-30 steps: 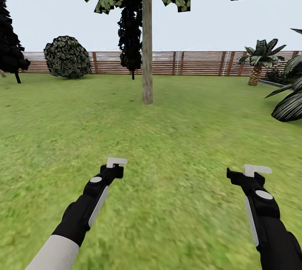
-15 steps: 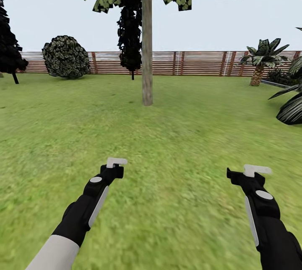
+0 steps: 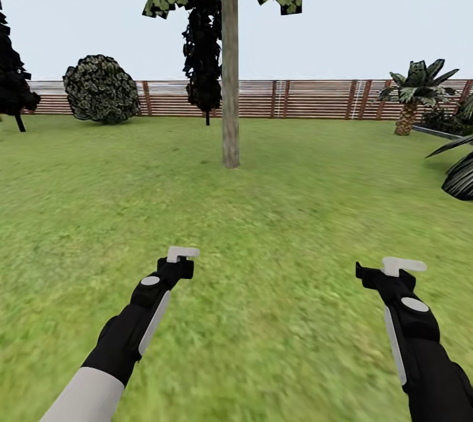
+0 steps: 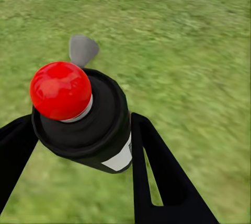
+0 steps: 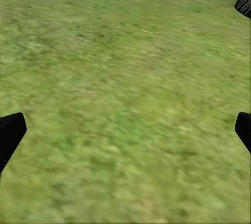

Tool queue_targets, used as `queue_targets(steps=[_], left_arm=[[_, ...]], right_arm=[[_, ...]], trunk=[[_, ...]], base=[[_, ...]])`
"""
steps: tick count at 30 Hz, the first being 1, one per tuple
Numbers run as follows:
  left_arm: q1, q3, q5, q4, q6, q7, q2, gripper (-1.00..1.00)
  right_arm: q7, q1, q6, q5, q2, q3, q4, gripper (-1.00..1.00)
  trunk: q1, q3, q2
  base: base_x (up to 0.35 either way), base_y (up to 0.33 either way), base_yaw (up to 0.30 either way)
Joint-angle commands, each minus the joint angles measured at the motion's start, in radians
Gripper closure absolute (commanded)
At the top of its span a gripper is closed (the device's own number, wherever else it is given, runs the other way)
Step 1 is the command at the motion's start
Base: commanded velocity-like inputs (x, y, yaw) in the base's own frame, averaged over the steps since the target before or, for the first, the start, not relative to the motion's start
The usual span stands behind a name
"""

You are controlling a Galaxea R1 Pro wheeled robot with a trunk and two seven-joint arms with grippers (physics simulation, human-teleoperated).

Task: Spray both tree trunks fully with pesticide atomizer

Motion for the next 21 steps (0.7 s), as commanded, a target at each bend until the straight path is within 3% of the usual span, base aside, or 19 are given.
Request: queue_targets(steps=[1,8,14,21], left_arm=[[0.000,0.000,0.000,0.000,0.000,0.000,0.000,1.00],[0.000,0.000,0.000,0.000,0.000,0.000,0.000,1.00],[0.000,0.000,0.000,0.000,0.000,0.000,-0.001,1.00],[0.000,-0.001,0.000,0.000,0.000,0.000,-0.001,1.00]], right_arm=[[0.000,0.000,0.000,0.000,0.000,0.000,0.000,-1.00],[0.000,0.000,0.001,0.000,0.002,-0.001,0.000,-1.00],[0.000,0.000,0.002,0.000,0.002,-0.001,0.000,-1.00],[0.000,0.000,0.002,0.000,0.000,-0.001,0.000,-1.00]], trunk=[[0.000,0.000,0.000],[0.000,-0.001,0.000],[0.000,-0.004,0.000],[0.000,-0.006,0.000]], base=[[0.337,0.000,0.000],[0.337,0.000,0.011],[0.337,0.000,0.181],[0.337,0.000,0.030]])
